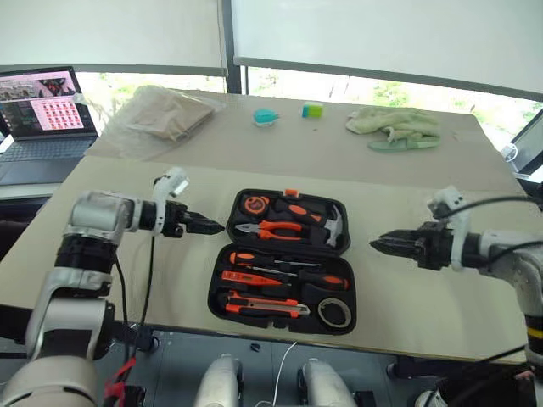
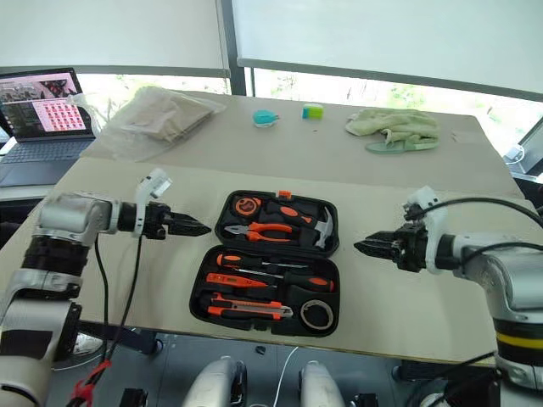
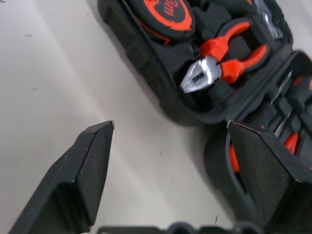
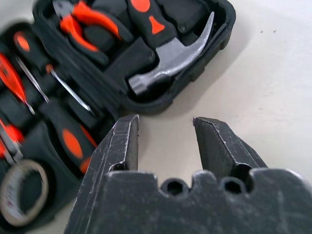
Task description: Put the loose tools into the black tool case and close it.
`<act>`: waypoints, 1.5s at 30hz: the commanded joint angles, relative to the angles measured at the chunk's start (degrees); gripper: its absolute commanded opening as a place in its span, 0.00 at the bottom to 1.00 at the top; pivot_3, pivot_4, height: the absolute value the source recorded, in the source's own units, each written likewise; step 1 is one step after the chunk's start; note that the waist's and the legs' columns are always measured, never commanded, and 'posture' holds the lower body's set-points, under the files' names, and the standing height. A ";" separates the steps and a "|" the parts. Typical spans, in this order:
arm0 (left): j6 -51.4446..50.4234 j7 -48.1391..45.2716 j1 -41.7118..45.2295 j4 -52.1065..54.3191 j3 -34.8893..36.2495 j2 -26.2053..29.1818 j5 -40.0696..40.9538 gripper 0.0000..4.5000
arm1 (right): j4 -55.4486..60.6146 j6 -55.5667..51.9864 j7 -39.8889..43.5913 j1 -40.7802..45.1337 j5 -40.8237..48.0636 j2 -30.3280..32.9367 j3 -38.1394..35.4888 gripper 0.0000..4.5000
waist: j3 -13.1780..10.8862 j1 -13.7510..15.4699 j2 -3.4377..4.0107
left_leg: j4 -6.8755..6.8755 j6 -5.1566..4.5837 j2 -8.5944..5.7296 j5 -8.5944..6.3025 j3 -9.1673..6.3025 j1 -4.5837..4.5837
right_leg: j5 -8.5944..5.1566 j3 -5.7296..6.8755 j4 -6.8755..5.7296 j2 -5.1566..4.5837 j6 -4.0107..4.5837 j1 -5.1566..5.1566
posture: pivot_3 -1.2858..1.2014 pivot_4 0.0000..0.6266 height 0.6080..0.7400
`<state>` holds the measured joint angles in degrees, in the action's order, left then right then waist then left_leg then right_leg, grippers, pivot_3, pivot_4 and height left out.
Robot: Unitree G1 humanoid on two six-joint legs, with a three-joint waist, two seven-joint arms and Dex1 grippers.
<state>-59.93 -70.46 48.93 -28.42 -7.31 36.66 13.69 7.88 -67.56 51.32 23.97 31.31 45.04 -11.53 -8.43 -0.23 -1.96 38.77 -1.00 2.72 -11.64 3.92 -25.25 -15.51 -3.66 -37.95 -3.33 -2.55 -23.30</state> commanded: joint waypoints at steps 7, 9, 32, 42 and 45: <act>4.27 4.50 5.28 -9.84 -0.42 -5.02 -0.59 0.77 | -10.92 -0.59 -6.49 8.86 -2.08 -6.18 7.19 0.48 | 0.00 -0.49 0.00 | 0.00 0.00 -0.02 0.00 0.00 -0.03 | 0.00 -0.02 -0.04 -0.01 0.01 -0.05 | 0.52 0.24 1.00; 3.92 5.34 6.26 -11.74 0.73 -5.66 0.06 0.65 | -12.49 -0.83 -7.28 9.96 -1.92 -7.19 7.14 0.48 | 0.00 -0.41 0.00 | 0.00 0.00 -0.04 0.00 -0.01 -0.04 | 0.00 -0.02 -0.04 -0.03 0.00 -0.05 | 0.52 0.24 1.00; 22.35 12.10 2.51 -0.01 9.73 -10.71 3.32 0.00 | -7.09 14.46 -12.70 14.14 -6.31 -9.45 5.23 0.01 | -0.03 0.12 0.02 | 0.05 0.06 -0.07 0.04 -0.12 -0.30 | 0.04 -0.04 -0.11 -0.11 -0.03 -0.31 | 0.52 0.24 1.00; 55.55 21.74 -7.44 6.26 5.91 -13.69 -7.02 0.00 | -2.64 45.79 -15.91 -1.72 -20.62 -7.26 6.43 0.01 | -0.03 0.88 0.03 | -0.08 0.03 -0.14 0.11 0.01 -1.13 | 0.20 -0.09 -0.03 -0.15 -0.14 -1.02 | 0.52 0.24 1.00; 64.63 27.36 -13.05 7.56 5.60 -13.44 -11.03 0.00 | -2.46 57.57 -19.36 -8.50 -24.69 -8.20 5.47 0.01 | -0.02 0.90 0.03 | -0.03 0.01 -0.13 0.08 -0.03 -1.12 | 0.20 -0.10 -0.01 -0.16 -0.15 -0.96 | 0.52 0.24 1.00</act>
<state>-1.88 -46.91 37.71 -23.15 -1.81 22.59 5.81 3.92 -18.21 34.24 18.16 10.46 36.45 -4.05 -8.45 0.67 -1.93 38.75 -0.99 2.58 -11.56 3.91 -26.34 -15.31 -3.76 -37.92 -3.51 -2.70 -24.23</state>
